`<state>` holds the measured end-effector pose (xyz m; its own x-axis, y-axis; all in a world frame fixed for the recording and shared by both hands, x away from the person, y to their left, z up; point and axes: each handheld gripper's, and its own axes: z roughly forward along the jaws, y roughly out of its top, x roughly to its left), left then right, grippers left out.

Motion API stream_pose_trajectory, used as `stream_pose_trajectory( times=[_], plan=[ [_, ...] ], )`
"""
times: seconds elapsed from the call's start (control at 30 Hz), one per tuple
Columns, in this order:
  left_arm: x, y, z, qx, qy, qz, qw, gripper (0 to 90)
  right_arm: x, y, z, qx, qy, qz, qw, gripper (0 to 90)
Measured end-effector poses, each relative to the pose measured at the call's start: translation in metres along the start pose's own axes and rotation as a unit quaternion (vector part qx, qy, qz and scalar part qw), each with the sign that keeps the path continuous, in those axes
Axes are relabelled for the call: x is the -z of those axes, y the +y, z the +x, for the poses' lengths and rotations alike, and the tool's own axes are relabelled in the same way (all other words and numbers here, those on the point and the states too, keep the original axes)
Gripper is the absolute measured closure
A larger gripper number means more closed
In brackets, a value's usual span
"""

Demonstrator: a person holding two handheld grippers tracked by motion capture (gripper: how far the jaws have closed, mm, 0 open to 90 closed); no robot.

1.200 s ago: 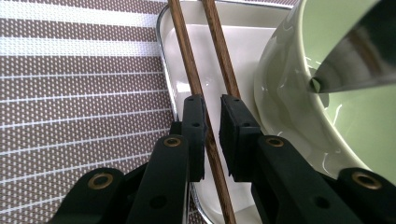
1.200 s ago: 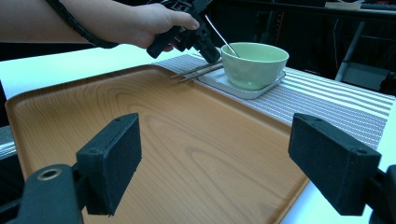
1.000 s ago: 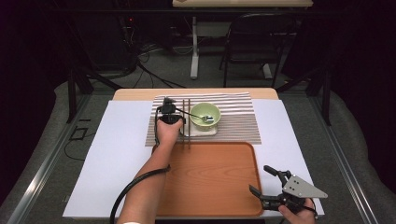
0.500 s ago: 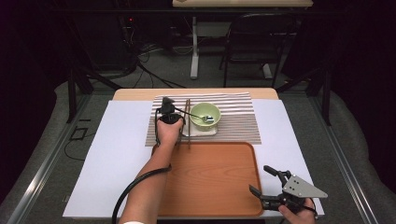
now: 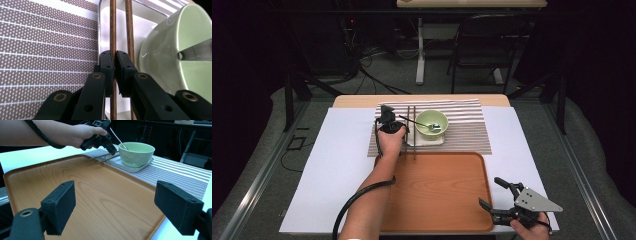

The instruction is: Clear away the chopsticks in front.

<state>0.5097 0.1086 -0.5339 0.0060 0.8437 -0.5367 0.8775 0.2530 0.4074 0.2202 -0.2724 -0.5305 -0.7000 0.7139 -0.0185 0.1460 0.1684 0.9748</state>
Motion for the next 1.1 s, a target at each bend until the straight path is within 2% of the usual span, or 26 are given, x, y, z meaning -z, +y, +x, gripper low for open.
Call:
stream_pose_trajectory(
  times=[0.43, 0.67, 0.83, 1.1],
  plan=[
    [0.014, -0.006, 0.010, 0.018, -0.011, -0.018, 0.9996, 84.9, 0.001, 0.000, -0.001, 0.004, 0.001, -0.001, 1.0000, 16.7],
    [0.030, -0.013, 0.016, 0.032, -0.016, -0.029, 0.9989, 84.9, 0.002, 0.000, 0.000, 0.005, 0.010, -0.002, 0.9999, 16.7],
    [0.047, -0.023, 0.018, 0.025, -0.016, -0.035, 0.9989, 84.9, 0.003, 0.001, 0.001, 0.003, 0.014, -0.003, 0.9999, 16.7],
    [0.065, -0.035, 0.020, 0.031, -0.025, -0.043, 0.9983, 84.9, 0.002, 0.001, 0.003, 0.008, 0.019, -0.002, 0.9998, 16.7]
  ],
)
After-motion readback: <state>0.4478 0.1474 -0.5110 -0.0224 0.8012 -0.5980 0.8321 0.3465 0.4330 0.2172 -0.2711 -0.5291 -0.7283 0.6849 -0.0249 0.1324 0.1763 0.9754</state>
